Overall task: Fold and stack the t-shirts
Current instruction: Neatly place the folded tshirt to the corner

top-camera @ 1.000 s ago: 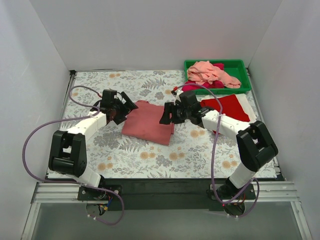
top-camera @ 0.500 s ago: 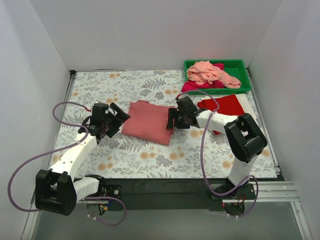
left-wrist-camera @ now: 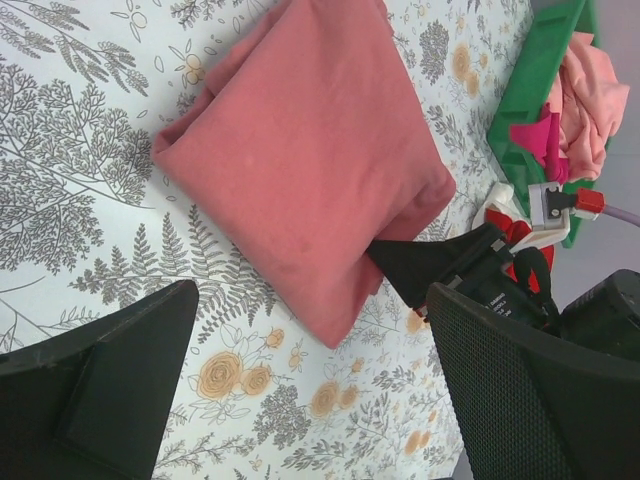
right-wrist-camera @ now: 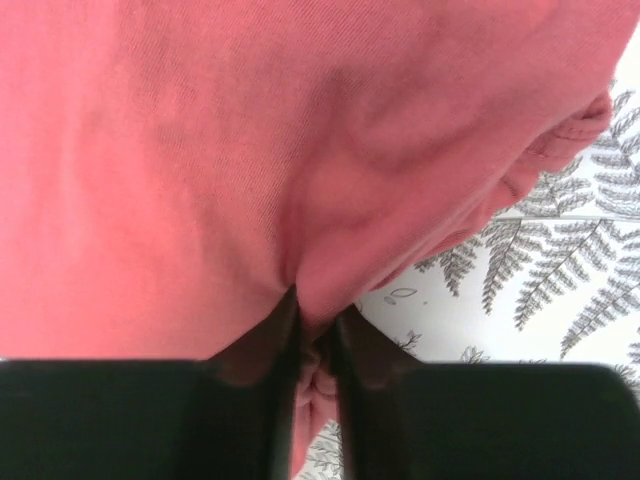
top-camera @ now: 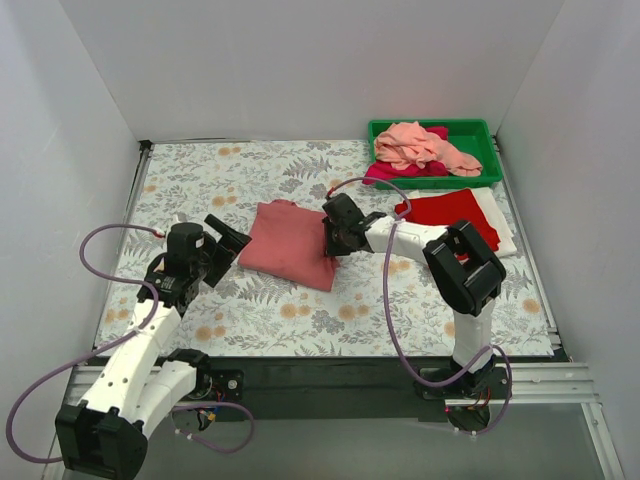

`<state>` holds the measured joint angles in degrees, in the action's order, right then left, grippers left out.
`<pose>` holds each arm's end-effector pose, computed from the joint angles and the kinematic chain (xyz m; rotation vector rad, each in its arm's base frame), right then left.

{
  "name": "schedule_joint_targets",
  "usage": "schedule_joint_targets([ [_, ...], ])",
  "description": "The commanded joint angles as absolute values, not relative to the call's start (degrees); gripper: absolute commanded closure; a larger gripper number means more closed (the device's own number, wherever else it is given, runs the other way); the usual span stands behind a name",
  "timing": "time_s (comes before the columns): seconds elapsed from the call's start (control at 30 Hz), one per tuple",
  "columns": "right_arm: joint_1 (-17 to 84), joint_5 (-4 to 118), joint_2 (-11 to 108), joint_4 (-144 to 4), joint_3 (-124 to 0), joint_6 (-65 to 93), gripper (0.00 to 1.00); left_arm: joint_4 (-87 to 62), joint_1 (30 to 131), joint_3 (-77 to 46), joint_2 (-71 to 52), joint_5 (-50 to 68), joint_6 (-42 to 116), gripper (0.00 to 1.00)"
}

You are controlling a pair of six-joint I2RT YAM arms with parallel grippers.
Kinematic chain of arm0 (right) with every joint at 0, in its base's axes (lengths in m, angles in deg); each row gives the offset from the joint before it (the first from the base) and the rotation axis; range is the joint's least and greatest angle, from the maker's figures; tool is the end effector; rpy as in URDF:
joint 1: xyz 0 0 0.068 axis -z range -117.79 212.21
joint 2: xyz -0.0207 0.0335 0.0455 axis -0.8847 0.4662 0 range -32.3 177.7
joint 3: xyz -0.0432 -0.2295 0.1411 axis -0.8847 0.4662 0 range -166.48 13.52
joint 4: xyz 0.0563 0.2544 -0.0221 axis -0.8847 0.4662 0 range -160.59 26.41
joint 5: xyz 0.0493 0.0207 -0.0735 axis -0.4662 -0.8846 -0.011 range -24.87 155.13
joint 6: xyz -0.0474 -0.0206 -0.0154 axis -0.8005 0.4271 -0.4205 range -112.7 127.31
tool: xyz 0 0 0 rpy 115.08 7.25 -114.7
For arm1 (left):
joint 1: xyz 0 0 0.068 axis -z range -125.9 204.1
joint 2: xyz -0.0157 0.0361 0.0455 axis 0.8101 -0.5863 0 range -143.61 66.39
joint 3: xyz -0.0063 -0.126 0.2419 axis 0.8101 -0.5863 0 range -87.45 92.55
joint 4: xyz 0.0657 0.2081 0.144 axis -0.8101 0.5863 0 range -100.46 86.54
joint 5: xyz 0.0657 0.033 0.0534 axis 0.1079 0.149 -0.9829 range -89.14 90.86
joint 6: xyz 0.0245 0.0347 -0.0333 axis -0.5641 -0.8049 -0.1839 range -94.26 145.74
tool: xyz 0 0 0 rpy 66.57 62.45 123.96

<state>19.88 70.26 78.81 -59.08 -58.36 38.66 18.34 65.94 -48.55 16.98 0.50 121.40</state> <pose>0.3068 0.2752 0.1666 -0.1997 2.4978 0.4461 0.1809 -0.0377 0.2588 -1.6418 1.8236 -0.9327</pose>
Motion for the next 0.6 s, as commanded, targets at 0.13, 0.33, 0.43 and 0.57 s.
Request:
schedule_joint_targets([
  [0.13, 18.6, 77.4, 76.2, -51.2, -57.0, 37.7, 0.99, 23.5, 66.1, -48.6, 20.9, -1.6, 122.2, 0.02],
  [0.33, 18.7, 83.0, 63.7, -43.2, -47.4, 28.6, 0.99, 25.0, 66.0, -47.6, 21.2, -0.9, 120.2, 0.02],
  [0.43, 19.1, 91.4, 56.8, -40.1, -44.3, 23.8, 0.99, 25.5, 66.0, -46.1, 21.3, -0.2, 118.8, 0.02],
  [0.57, 24.1, 98.0, 50.7, -39.7, -43.3, 13.6, 0.99, 27.1, 66.1, -45.5, 23.5, -4.8, 120.7, 0.02],
])
